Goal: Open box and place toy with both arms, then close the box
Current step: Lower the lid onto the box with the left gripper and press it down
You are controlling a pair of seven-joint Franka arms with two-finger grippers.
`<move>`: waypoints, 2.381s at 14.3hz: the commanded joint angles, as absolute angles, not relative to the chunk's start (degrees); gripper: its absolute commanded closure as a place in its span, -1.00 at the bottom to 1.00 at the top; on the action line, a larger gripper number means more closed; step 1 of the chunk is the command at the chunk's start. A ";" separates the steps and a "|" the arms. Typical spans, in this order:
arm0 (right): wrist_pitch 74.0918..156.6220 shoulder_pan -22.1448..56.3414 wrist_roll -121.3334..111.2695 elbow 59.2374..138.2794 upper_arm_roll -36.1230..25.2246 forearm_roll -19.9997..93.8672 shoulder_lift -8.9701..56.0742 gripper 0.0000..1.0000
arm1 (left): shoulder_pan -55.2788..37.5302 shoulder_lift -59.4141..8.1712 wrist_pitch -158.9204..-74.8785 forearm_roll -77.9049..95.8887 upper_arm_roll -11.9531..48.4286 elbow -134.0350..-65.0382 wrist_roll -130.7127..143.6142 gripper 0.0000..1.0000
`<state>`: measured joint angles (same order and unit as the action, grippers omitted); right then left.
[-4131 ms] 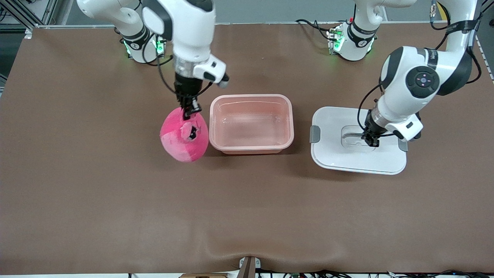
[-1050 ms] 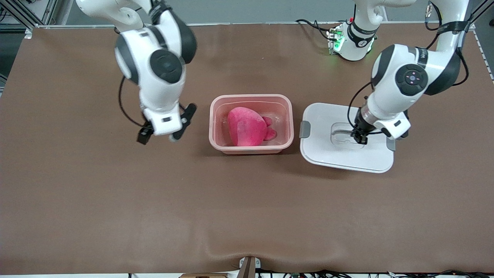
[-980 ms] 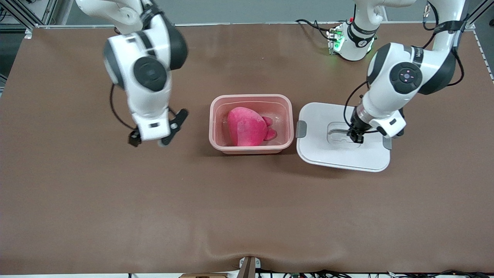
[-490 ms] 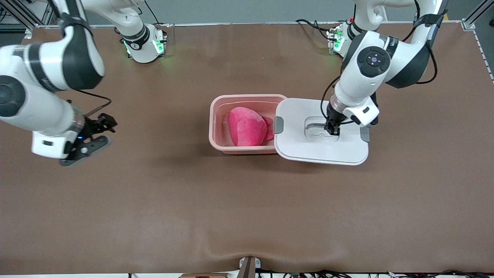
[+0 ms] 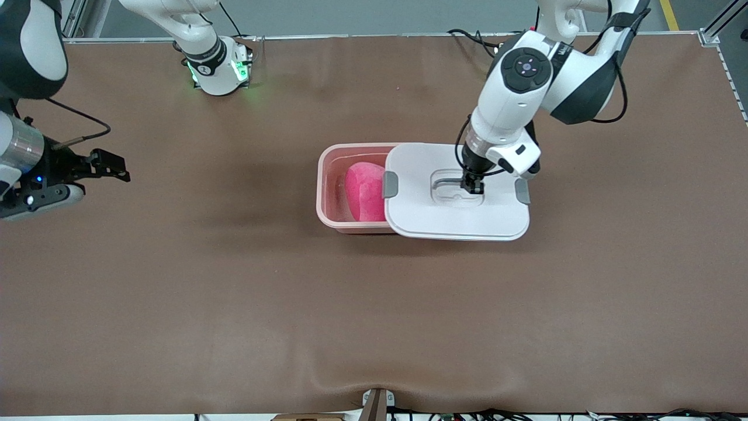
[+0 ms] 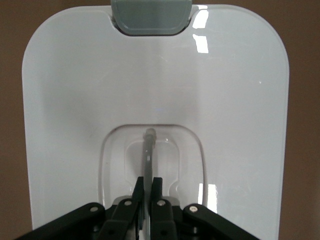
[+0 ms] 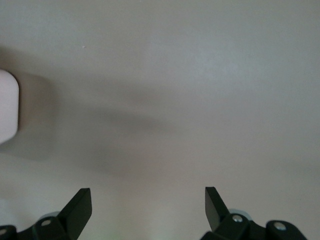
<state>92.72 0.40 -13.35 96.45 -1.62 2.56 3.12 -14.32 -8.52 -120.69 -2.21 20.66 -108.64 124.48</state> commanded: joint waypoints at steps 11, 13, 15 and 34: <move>83.41 1.05 -0.97 88.16 -0.18 3.52 -0.70 -1.00 | -29.26 -26.01 -111.45 -12.39 20.22 -88.52 145.97 1.00; 84.02 0.53 -1.05 88.15 -0.35 3.78 -0.62 -1.00 | -29.62 -27.15 -111.45 -12.31 20.21 -87.11 147.47 1.00; 84.11 0.26 -1.05 88.15 -0.61 3.61 -0.09 -1.00 | -29.88 -27.95 -111.45 -12.22 20.21 -86.84 148.18 1.00; 74.97 -2.28 -1.23 82.71 -0.53 3.69 0.09 -1.00 | -32.26 -31.55 -112.06 -12.66 20.21 -84.11 149.68 1.00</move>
<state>75.23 -1.14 -1.66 83.67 -1.22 2.70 -0.51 -31.61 -30.74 -113.04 -11.13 20.40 -85.82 148.65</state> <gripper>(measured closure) 0.000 0.930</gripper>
